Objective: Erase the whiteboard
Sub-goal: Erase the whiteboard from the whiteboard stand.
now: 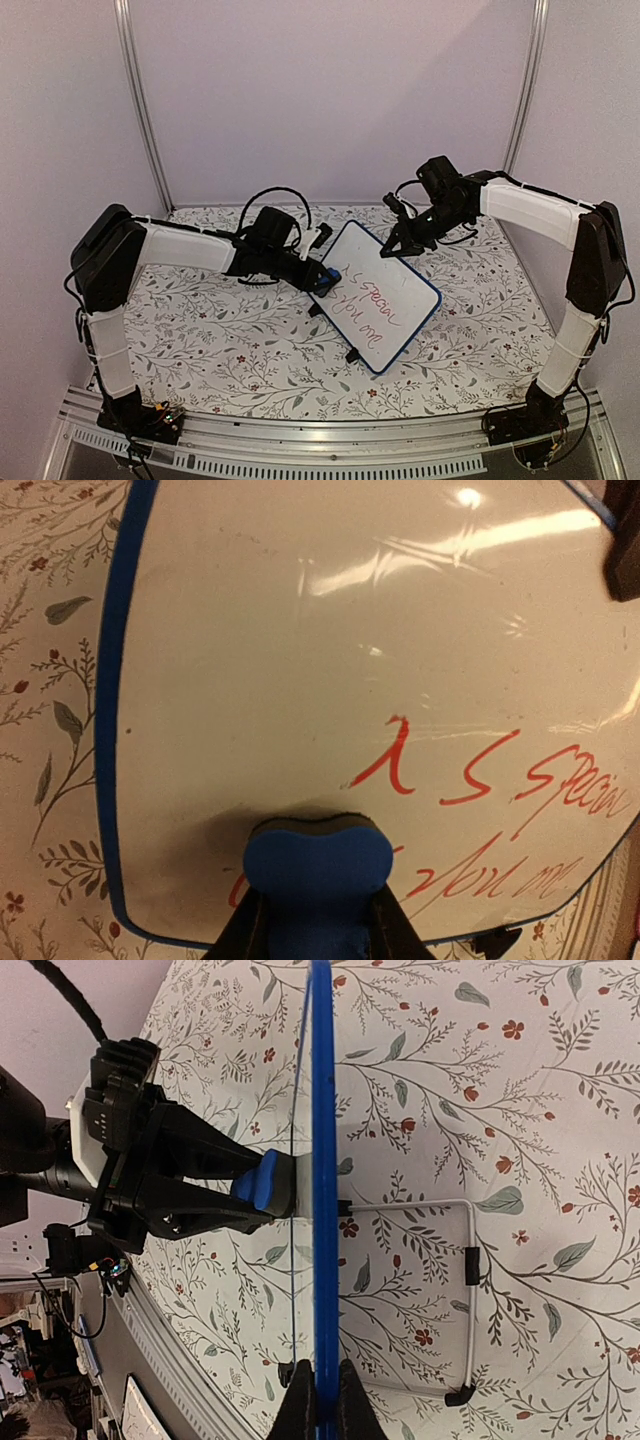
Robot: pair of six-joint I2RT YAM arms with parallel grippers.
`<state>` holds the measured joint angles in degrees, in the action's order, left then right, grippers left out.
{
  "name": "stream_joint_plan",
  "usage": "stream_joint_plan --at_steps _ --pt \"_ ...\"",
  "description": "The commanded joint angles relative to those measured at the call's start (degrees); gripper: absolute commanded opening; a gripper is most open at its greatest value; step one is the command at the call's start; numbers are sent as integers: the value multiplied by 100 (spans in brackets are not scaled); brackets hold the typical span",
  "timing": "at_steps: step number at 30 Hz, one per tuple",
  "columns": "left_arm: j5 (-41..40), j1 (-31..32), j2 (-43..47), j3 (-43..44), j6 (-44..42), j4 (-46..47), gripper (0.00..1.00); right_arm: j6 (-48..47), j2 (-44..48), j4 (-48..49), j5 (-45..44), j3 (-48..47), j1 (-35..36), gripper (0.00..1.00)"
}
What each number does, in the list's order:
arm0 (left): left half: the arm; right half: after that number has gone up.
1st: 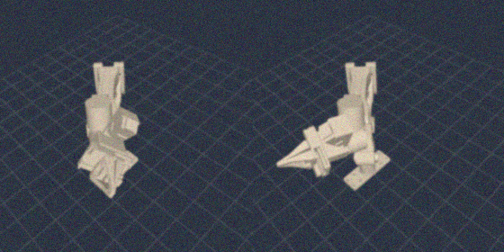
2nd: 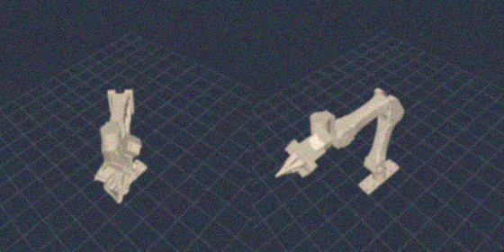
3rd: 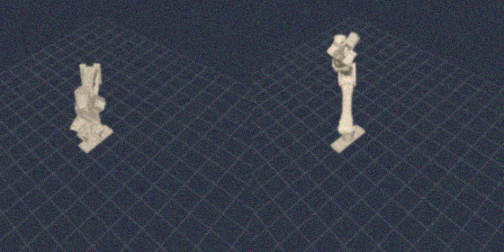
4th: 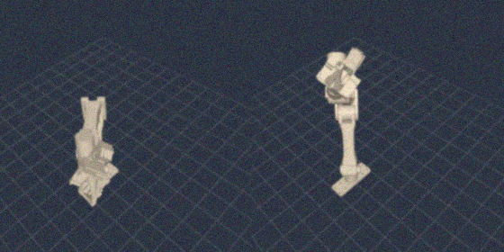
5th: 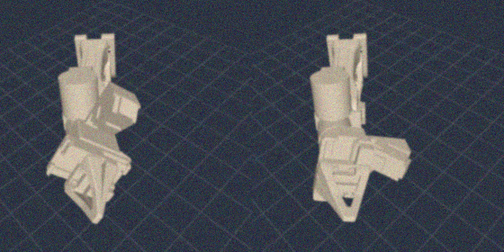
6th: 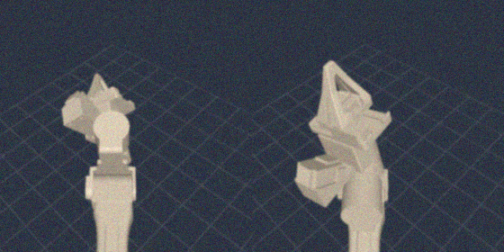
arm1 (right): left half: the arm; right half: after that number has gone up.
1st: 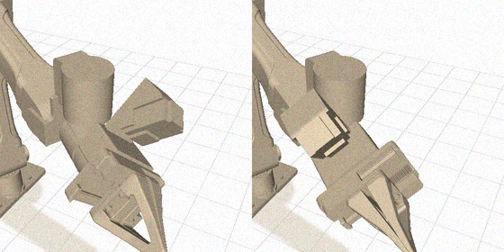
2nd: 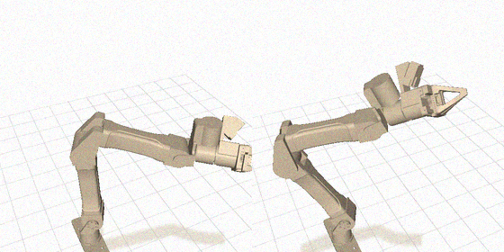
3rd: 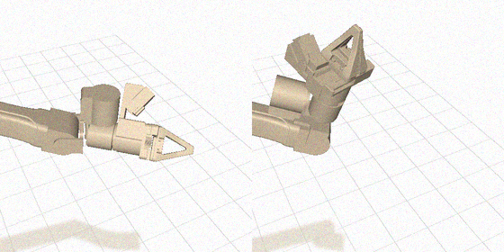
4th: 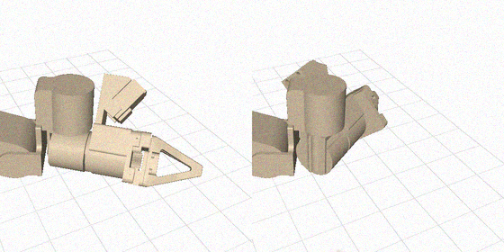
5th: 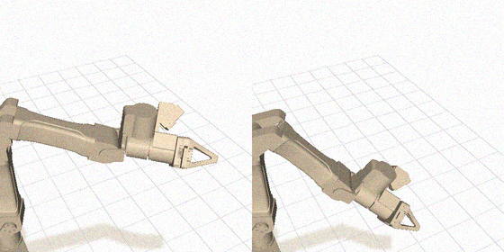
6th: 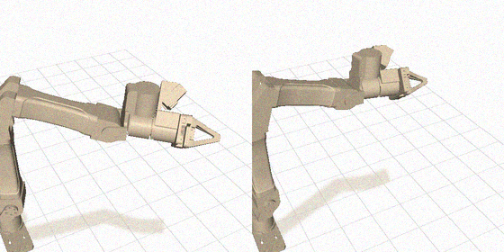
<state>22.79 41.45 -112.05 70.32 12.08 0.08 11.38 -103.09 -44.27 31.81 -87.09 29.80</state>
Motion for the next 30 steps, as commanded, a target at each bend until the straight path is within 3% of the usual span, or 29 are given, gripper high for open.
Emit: stream_joint_plan --at_steps 1,21,30 --pt "72 3 -1 -48 -5 -166 0 -250 -41 -369 -79 210 150 0" --pt "-35 140 -340 1207 -270 -594 0 -237 -47 -376 -85 200 149 0" --pt "-240 170 -323 653 -226 -610 0 -250 -51 -371 -66 202 150 0"
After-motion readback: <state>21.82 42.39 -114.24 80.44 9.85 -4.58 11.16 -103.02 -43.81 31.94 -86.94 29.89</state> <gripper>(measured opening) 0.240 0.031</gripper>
